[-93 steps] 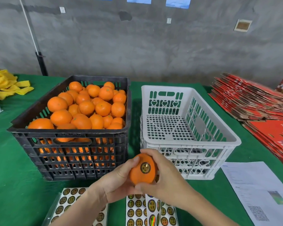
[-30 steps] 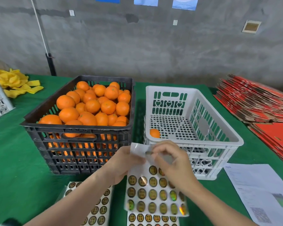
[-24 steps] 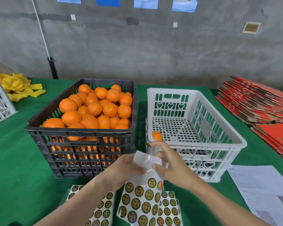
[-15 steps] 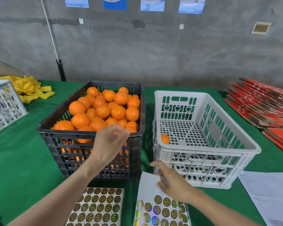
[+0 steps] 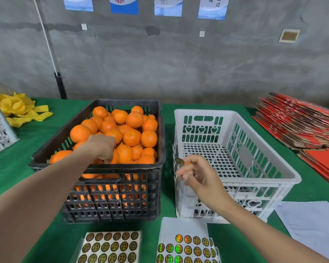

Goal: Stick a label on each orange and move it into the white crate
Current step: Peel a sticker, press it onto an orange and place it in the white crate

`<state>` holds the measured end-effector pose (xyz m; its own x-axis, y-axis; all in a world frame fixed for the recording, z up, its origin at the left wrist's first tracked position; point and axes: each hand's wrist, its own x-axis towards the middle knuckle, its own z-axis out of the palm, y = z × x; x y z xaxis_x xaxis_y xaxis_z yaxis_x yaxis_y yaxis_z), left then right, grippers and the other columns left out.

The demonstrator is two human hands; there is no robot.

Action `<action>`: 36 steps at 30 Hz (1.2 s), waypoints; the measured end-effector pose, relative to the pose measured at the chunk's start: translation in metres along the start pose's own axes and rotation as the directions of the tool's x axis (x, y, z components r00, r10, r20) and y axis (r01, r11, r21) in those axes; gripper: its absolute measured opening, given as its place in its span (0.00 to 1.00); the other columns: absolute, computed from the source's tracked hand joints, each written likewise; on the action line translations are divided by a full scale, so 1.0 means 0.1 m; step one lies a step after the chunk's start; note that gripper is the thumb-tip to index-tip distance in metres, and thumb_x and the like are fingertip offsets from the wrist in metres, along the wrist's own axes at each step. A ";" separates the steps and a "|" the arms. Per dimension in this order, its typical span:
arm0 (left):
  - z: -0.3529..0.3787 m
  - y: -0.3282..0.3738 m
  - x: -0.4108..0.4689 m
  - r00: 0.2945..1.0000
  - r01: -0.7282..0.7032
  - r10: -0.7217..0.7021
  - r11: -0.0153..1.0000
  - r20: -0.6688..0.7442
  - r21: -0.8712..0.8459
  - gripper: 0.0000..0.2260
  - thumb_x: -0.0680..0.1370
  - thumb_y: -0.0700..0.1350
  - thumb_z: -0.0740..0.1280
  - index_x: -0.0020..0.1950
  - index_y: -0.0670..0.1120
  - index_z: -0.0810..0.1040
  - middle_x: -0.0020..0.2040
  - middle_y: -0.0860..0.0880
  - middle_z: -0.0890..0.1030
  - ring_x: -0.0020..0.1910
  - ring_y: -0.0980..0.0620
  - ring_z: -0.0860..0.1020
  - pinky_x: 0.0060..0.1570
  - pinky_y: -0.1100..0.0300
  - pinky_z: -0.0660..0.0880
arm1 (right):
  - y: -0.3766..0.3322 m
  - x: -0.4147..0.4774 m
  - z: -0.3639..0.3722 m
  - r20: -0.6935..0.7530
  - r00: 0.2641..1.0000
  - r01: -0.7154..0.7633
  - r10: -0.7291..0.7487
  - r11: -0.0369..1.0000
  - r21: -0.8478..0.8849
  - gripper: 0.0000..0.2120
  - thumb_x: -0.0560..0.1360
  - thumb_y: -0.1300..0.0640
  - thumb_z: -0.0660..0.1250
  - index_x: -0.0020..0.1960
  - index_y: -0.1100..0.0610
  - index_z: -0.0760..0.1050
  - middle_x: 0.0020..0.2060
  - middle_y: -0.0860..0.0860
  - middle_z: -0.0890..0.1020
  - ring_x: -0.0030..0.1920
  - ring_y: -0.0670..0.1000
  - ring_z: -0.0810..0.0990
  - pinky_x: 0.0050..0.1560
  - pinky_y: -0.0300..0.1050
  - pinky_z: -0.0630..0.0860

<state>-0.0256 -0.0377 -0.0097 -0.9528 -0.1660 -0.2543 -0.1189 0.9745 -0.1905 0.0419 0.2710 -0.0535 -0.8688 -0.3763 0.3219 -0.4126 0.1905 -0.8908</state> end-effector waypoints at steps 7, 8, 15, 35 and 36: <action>-0.09 -0.13 -0.16 0.945 -0.312 0.144 0.657 -0.292 -0.686 0.29 0.64 0.36 0.79 0.61 0.51 0.72 0.59 0.52 0.73 0.55 0.52 0.72 0.46 0.58 0.70 | -0.10 0.06 -0.07 -0.060 0.998 -0.024 0.028 0.997 0.067 0.14 0.76 0.70 0.63 0.53 0.52 0.72 0.43 0.51 0.82 0.45 0.54 0.78 0.50 0.58 0.76; -0.12 -0.09 -0.23 0.923 -0.381 0.167 0.534 -0.348 -0.755 0.29 0.64 0.33 0.79 0.58 0.53 0.73 0.58 0.54 0.73 0.54 0.55 0.73 0.46 0.61 0.70 | -0.13 0.08 -0.07 -0.066 0.997 -0.021 0.026 0.997 0.079 0.14 0.76 0.71 0.63 0.52 0.52 0.72 0.43 0.51 0.82 0.46 0.55 0.78 0.50 0.56 0.77; -0.20 0.33 -0.58 0.873 -0.402 0.251 -0.115 -0.418 -0.908 0.34 0.62 0.23 0.73 0.59 0.53 0.72 0.67 0.48 0.71 0.57 0.49 0.77 0.48 0.55 0.79 | -0.44 0.28 -0.06 -0.058 0.998 0.036 -0.024 0.978 0.205 0.07 0.75 0.66 0.66 0.49 0.56 0.76 0.49 0.48 0.82 0.49 0.55 0.80 0.50 0.47 0.76; -0.15 0.87 -0.88 0.902 -0.248 0.237 -0.398 -0.360 -0.883 0.27 0.67 0.43 0.65 0.67 0.45 0.71 0.65 0.42 0.75 0.61 0.41 0.77 0.56 0.47 0.77 | -0.59 0.28 -0.11 0.079 0.988 -0.152 0.131 0.909 0.388 0.10 0.77 0.64 0.63 0.40 0.55 0.77 0.52 0.54 0.81 0.50 0.49 0.79 0.53 0.47 0.79; -0.15 0.88 -0.89 0.905 -0.229 0.246 -0.405 -0.347 -0.885 0.28 0.67 0.43 0.64 0.68 0.44 0.70 0.66 0.42 0.75 0.62 0.41 0.76 0.58 0.46 0.76 | -0.61 0.28 -0.12 0.080 0.989 -0.144 0.123 0.924 0.355 0.09 0.76 0.64 0.64 0.40 0.55 0.77 0.53 0.53 0.81 0.50 0.48 0.79 0.54 0.46 0.78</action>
<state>0.0444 0.0654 0.0101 -0.9885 0.1418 0.0523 0.0195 -0.2230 0.9746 0.0399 0.2596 0.0135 -0.8881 -0.4216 0.1828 -0.1590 -0.0913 -0.9830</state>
